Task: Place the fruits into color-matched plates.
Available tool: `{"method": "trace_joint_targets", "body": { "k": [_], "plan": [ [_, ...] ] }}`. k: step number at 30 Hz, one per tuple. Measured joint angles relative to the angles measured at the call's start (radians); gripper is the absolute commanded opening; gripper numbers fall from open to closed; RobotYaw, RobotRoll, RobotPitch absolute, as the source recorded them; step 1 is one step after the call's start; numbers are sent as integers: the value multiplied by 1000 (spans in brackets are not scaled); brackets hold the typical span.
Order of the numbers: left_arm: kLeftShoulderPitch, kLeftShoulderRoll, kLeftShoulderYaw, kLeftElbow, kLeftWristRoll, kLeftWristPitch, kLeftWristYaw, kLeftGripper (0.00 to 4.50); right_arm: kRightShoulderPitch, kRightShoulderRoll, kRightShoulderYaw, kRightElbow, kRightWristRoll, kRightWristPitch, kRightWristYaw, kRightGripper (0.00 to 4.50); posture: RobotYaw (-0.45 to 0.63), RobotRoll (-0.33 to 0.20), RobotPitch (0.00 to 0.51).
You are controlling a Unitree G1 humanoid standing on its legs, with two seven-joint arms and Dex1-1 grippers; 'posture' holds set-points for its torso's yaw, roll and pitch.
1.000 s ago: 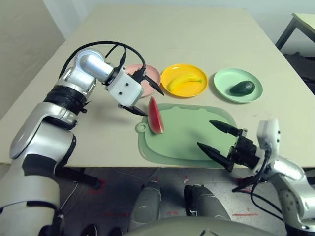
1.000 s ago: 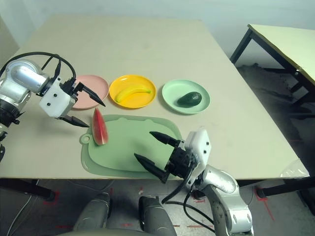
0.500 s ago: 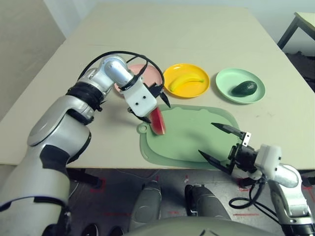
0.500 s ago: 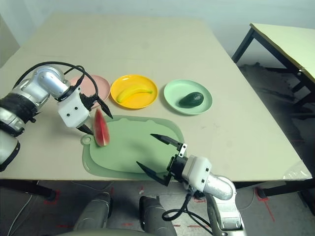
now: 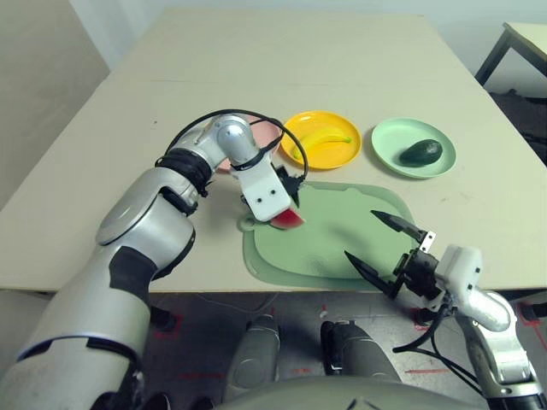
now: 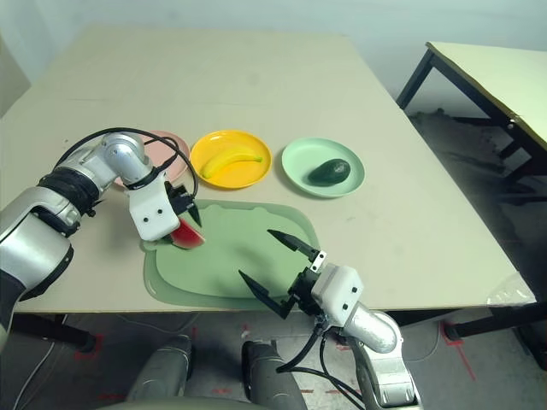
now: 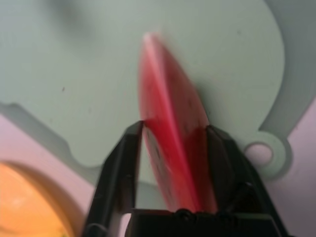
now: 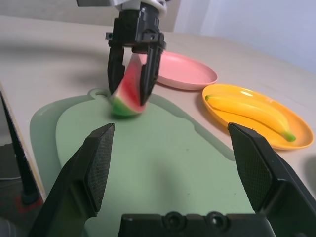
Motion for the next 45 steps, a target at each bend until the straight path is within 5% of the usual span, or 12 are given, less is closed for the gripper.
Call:
{"method": "trace_joint_targets", "body": {
  "k": [13,31,41,45],
  "plan": [
    [-11,34,-17,-1,-54,75,-3,1024,-6,-19,21,0,1,5,-22,4500,82,0,109],
    [1,37,-12,-17,-77,91,-3,969,0,-27,27,1,2,15,-44,4500,65,0,116],
    [49,-10,57,23,88,41,30,4363,12,-32,27,-6,8,25,-46,4500,61,0,117],
    [44,-22,76,26,119,34,33,3992,11,-35,27,-11,13,31,-46,4500,61,0,117]
  ]
}}
